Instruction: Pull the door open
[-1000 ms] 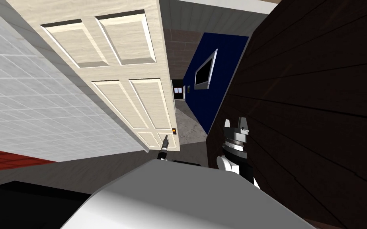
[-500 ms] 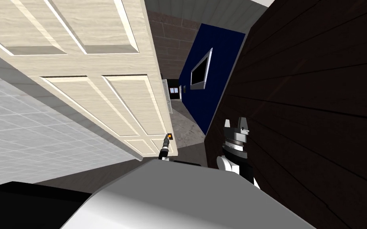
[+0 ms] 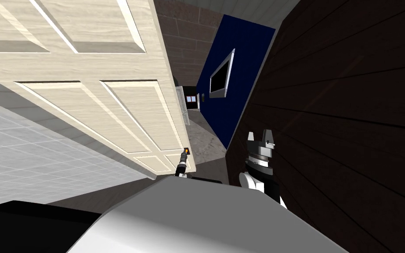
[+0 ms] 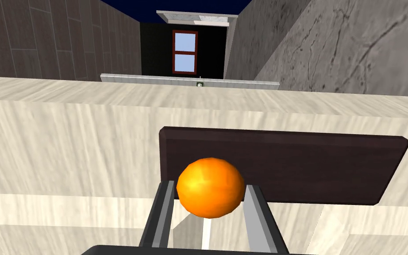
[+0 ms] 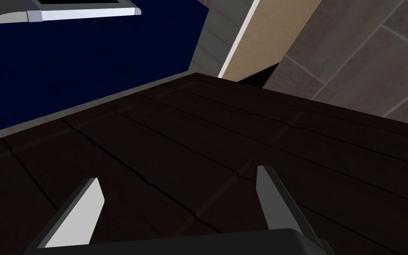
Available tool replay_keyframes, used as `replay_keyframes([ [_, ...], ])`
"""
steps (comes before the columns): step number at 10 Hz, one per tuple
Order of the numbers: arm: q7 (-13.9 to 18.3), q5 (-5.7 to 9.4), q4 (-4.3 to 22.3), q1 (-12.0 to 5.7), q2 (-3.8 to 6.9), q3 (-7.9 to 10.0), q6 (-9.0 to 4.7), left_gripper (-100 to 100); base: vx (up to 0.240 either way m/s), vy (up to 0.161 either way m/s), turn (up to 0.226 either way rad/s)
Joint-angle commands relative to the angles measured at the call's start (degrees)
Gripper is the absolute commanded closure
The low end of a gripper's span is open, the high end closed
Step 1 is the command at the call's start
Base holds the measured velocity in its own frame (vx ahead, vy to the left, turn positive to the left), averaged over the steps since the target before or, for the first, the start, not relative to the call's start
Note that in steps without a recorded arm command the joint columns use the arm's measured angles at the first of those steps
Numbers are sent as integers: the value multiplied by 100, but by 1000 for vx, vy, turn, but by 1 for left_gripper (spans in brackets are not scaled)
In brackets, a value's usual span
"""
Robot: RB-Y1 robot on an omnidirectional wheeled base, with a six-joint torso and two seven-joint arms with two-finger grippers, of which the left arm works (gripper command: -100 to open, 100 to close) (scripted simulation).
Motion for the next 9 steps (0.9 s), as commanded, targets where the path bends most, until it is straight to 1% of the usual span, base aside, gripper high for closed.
replay_keyframes([
  [1,3,1,4,12,-2,0,-5,100,-11,0,0],
  [3,3,1,4,12,-2,0,-5,100,-3,-1,1],
  [4,33,-4,8,16,50,-19,-5,100,-93,-19,78],
  [5,45,-4,7,18,68,-24,-10,100,-184,-13,55],
  [6,73,-5,4,21,108,-35,-20,100,-212,13,65],
  [9,190,-12,-2,33,257,-82,-60,100,-187,-22,74],
])
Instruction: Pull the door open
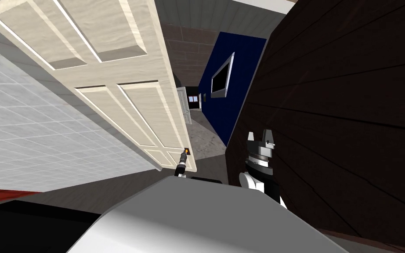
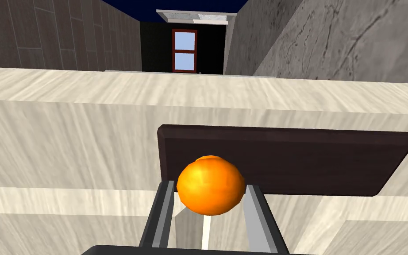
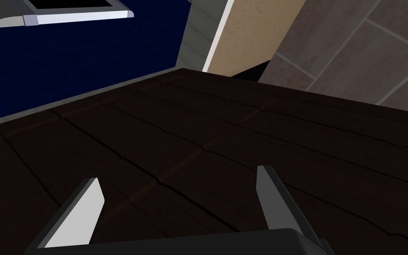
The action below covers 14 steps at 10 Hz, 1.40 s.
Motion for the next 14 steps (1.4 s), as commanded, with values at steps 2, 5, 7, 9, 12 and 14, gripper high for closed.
replay_keyframes([
  [2,163,20,21,-13,236,19,-105,100,-208,9,15],
  [5,424,0,41,9,478,-88,-167,100,-128,82,-91],
  [7,526,-1,60,39,563,-135,-156,-100,-170,-4,-223],
  [9,719,-7,114,57,717,-208,-206,-100,-205,-54,-210],
  [12,1010,-17,195,85,951,-319,-281,-100,-197,-43,-170],
  [14,1038,-18,182,99,982,-335,-275,-100,-182,34,-98],
])
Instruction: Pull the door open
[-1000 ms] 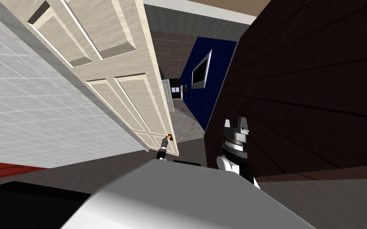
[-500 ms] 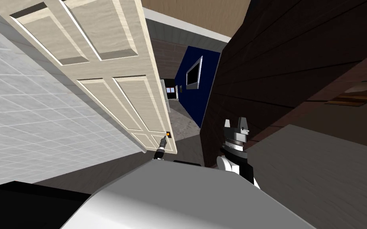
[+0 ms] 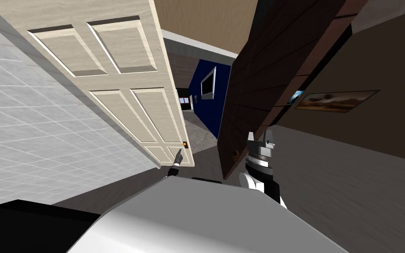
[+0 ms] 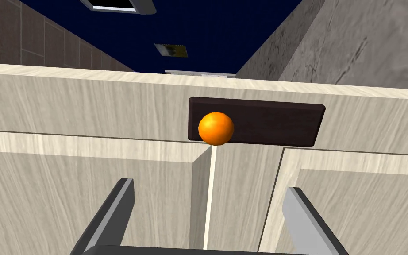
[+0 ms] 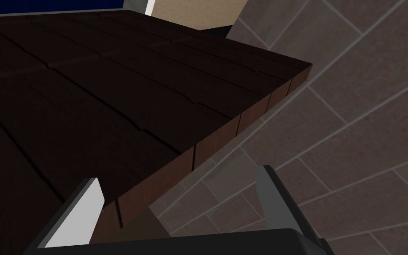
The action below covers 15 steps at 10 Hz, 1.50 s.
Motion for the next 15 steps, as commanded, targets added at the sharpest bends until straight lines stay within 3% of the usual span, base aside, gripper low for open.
replay_keyframes([
  [1,-8,62,129,-59,27,119,-41,-100,28,25,-183],
  [3,-23,184,385,-177,80,356,-121,-100,143,15,-301],
  [5,-27,217,455,-209,94,420,-143,-100,115,32,-88],
  [7,-42,331,691,-318,144,639,-218,-100,112,25,-249],
  [8,-39,294,763,-342,116,571,-274,-100,55,22,-47],
  [9,-39,294,763,-342,116,571,-274,100,-12,-6,46],
  [14,-39,294,763,-342,116,571,-274,100,-8,-3,0],
  [15,86,255,747,-301,212,484,-306,100,-116,58,-142],
])
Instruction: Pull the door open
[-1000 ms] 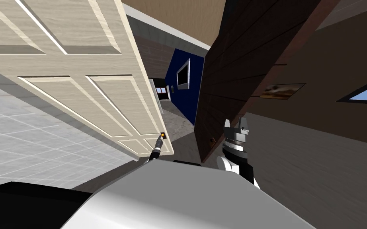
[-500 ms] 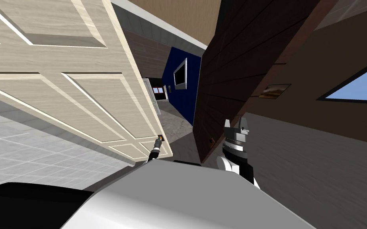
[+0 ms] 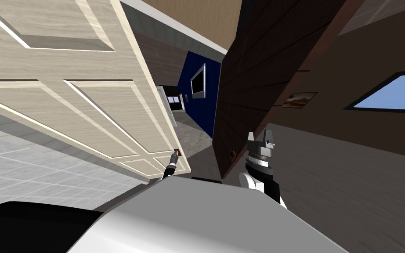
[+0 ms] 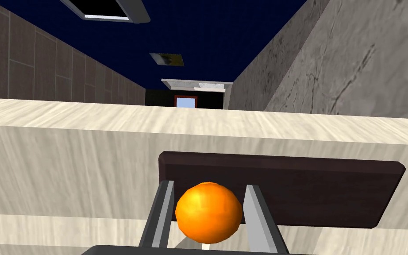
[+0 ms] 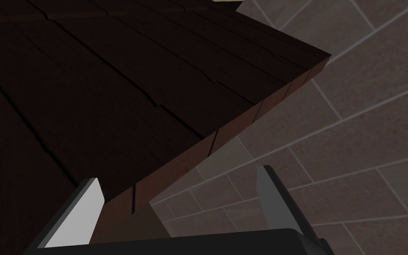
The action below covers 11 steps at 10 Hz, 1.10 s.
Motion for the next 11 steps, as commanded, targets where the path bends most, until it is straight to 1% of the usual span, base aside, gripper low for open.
replay_keyframes([
  [1,97,-32,-1,38,57,-69,-27,100,-197,47,-159],
  [2,162,-52,-10,60,105,-115,-46,100,-224,36,-104],
  [3,268,-84,-24,97,183,-189,-77,100,-271,60,-161],
  [7,603,-188,-69,213,432,-423,-175,100,-263,42,-153],
  [8,537,-179,-44,168,374,-404,-157,100,-126,7,-41],
  [9,667,-231,-77,291,465,-524,-255,100,-167,41,-112],
  [10,696,-241,-88,318,491,-548,-283,100,-206,67,-130],
  [11,790,-276,-124,406,576,-630,-376,100,-215,41,-145],
])
